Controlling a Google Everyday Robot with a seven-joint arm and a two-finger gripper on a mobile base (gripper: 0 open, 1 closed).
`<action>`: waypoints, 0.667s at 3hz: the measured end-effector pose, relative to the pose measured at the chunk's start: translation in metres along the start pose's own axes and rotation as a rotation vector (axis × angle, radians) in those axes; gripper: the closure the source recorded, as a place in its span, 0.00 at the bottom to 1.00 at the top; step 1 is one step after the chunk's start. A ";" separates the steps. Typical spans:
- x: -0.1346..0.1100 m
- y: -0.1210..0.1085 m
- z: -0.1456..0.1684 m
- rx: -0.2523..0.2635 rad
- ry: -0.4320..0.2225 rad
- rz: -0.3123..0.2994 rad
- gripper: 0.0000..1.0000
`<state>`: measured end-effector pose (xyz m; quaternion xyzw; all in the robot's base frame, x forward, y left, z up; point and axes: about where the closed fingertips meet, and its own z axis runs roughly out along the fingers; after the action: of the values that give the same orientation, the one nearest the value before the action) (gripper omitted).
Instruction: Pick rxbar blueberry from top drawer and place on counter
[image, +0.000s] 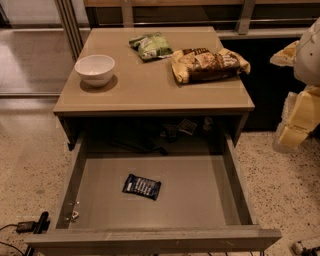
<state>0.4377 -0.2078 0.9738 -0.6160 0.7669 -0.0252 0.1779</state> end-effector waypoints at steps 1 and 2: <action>-0.019 0.013 0.026 -0.043 -0.140 -0.059 0.00; -0.031 0.028 0.079 -0.042 -0.249 -0.076 0.00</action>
Offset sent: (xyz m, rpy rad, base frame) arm 0.0047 0.0535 -0.0713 0.2843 -0.0270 0.1902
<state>0.4410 -0.1572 0.9000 -0.6466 0.7155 0.0605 0.2577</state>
